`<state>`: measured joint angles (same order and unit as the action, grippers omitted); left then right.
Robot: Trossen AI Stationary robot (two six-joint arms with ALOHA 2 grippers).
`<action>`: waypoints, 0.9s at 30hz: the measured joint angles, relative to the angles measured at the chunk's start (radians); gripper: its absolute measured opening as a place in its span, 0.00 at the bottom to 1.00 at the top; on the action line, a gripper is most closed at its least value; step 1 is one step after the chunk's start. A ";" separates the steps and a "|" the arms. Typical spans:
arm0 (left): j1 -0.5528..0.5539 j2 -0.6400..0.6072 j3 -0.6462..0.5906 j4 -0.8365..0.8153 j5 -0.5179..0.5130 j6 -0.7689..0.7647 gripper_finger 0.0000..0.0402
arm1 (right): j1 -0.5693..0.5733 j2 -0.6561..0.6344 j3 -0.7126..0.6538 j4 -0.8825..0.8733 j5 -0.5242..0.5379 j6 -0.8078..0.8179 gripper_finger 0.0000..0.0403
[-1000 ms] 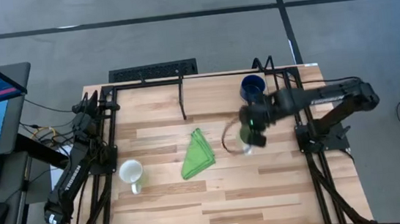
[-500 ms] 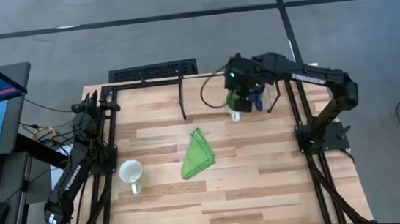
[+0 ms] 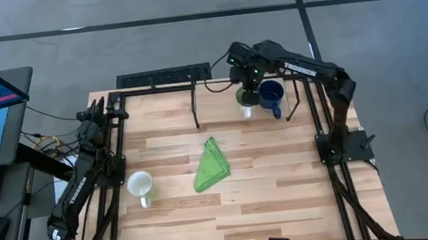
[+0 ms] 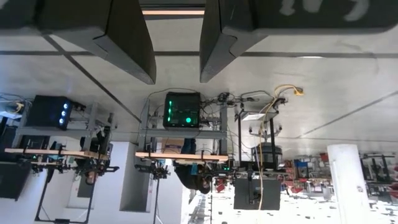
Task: Stack small to large cups/mugs on shelf
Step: Put the green mug on the shelf
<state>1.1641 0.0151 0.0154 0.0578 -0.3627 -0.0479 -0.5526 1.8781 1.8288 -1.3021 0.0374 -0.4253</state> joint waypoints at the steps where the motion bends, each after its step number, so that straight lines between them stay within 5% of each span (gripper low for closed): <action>1: 0.000 0.000 0.000 0.000 0.000 0.000 0.28 | -0.005 0.011 0.005 -0.003 -0.009 -0.007 0.05; 27: 0.000 0.000 0.000 0.000 -0.001 0.011 0.28 | -0.074 0.091 0.038 0.050 -0.064 -0.054 0.05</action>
<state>1.1641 0.0151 0.0156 0.0579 -0.3641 -0.0365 -0.6264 1.9690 1.8664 -1.2520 -0.0265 -0.4797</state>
